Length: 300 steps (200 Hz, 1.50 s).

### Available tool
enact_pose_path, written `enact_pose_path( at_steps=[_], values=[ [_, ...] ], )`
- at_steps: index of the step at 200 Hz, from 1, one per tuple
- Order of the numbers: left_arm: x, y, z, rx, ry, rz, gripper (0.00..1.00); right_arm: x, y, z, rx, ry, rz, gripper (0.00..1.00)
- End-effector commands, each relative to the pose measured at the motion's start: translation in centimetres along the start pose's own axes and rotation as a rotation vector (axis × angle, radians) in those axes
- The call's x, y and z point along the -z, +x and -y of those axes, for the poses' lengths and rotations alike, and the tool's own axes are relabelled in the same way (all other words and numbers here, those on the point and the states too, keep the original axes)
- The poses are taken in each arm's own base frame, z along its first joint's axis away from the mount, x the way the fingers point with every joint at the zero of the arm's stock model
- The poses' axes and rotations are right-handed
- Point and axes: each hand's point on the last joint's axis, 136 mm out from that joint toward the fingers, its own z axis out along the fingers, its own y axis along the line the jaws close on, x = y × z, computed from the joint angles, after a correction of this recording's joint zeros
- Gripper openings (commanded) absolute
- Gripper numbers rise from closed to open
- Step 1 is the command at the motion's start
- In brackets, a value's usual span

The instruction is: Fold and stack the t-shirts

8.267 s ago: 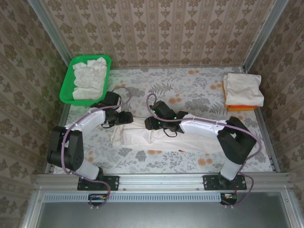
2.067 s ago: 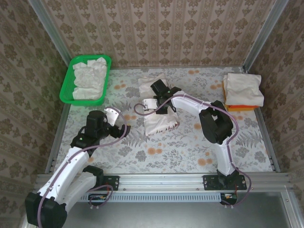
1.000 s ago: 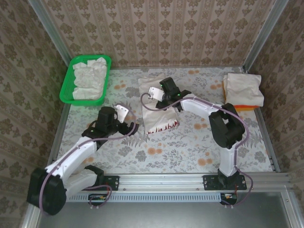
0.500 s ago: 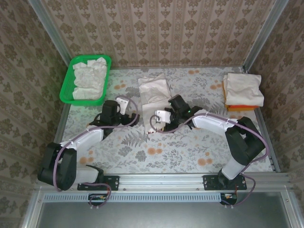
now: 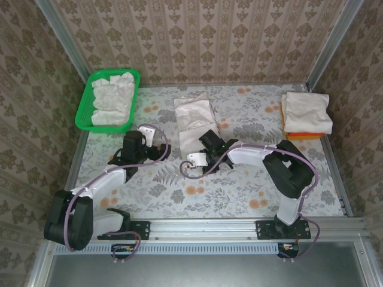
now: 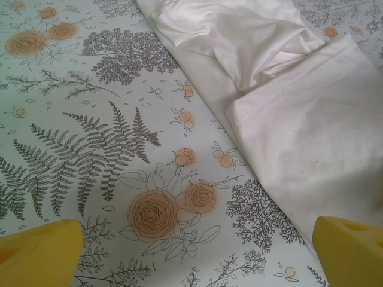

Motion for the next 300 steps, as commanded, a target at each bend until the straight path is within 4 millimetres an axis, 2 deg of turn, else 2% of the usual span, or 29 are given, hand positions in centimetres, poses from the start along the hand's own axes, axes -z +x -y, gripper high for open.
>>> enact_pose_path(
  at_steps=[1,17,43,71,102,130,162,193,197,221,223,228,257,300],
  values=[
    [0.2,-0.1,0.2,-0.009,0.006,0.019,1.0,-0.7,0.9,1.7,0.007,0.046,-0.075,0.42],
    [0.2,0.0,0.2,-0.012,0.008,0.02,1.0,-1.1,1.5,2.0,-0.007,0.068,-0.103,0.27],
    [0.3,0.0,0.2,-0.018,0.008,0.023,1.0,-1.6,2.5,1.8,-0.007,0.083,-0.139,0.16],
    [0.0,0.0,0.4,-0.015,0.022,0.021,1.0,-0.6,1.5,1.6,-0.033,0.091,-0.09,0.0],
    [-0.7,-0.3,-0.5,0.111,-0.03,0.026,1.0,2.0,0.2,1.6,-0.125,0.134,-0.049,0.0],
    [-1.7,-0.8,-1.3,0.277,-0.106,0.035,1.0,4.1,0.2,-1.4,-0.159,0.072,-0.052,0.0],
    [-3.5,-0.7,-1.2,0.444,-0.138,-0.053,1.0,6.8,0.6,-5.2,-0.199,-0.011,-0.063,0.0],
    [-6.3,-1.2,0.2,0.509,-0.076,-0.086,1.0,10.1,1.1,-8.4,-0.234,-0.104,-0.067,0.0],
    [-6.6,-1.3,0.5,0.517,-0.062,-0.092,1.0,11.1,0.8,-8.5,-0.233,-0.098,-0.046,0.0],
    [-8.9,-1.7,2.2,0.543,0.0,-0.12,0.91,14.0,0.5,-9.5,-0.24,-0.129,-0.026,0.0],
    [-9.0,-1.7,2.2,0.547,0.001,-0.124,0.91,14.3,0.5,-9.5,-0.241,-0.129,-0.026,0.0],
    [-9.5,-1.7,3.9,0.533,0.034,-0.138,0.88,14.7,0.4,-9.6,-0.241,-0.129,-0.022,0.0],
    [-11.4,-1.4,6.7,0.573,0.099,-0.177,0.71,16.7,0.3,-9.1,-0.221,-0.098,-0.018,0.0],
    [-13.2,-0.1,10.1,0.601,0.151,-0.236,0.58,17.3,0.3,-7.5,-0.194,-0.039,-0.016,0.0]
  ],
)
